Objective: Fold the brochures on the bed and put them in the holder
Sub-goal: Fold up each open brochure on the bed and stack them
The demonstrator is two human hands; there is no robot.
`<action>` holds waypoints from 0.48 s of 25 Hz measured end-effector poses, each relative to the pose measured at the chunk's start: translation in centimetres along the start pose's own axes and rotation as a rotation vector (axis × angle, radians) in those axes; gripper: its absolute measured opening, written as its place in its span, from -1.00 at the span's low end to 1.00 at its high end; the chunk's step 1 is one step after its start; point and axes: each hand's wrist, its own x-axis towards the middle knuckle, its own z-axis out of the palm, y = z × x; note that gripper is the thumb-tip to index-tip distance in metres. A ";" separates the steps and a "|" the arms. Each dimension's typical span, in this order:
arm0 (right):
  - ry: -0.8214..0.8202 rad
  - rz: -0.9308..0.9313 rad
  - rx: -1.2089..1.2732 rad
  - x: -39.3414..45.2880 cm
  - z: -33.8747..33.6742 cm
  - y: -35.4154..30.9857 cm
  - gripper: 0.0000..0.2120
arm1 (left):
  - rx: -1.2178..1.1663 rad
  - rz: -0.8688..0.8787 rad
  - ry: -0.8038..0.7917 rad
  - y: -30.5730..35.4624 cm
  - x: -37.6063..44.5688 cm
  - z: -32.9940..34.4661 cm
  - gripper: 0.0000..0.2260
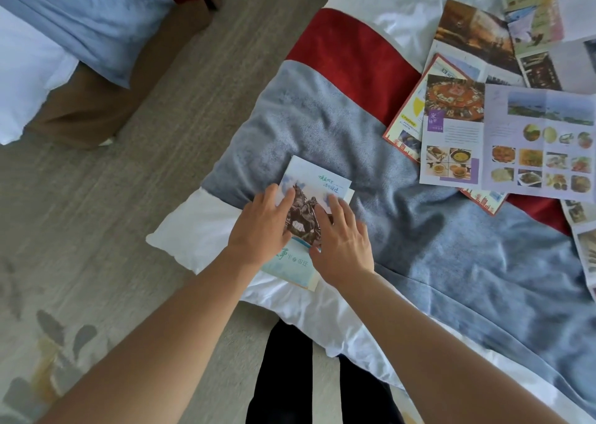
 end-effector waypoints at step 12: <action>-0.026 0.016 -0.014 1.6 0.0 0.0 -0.43 | 0.187 -0.090 -0.003 2.7 1.3 -1.2 -0.42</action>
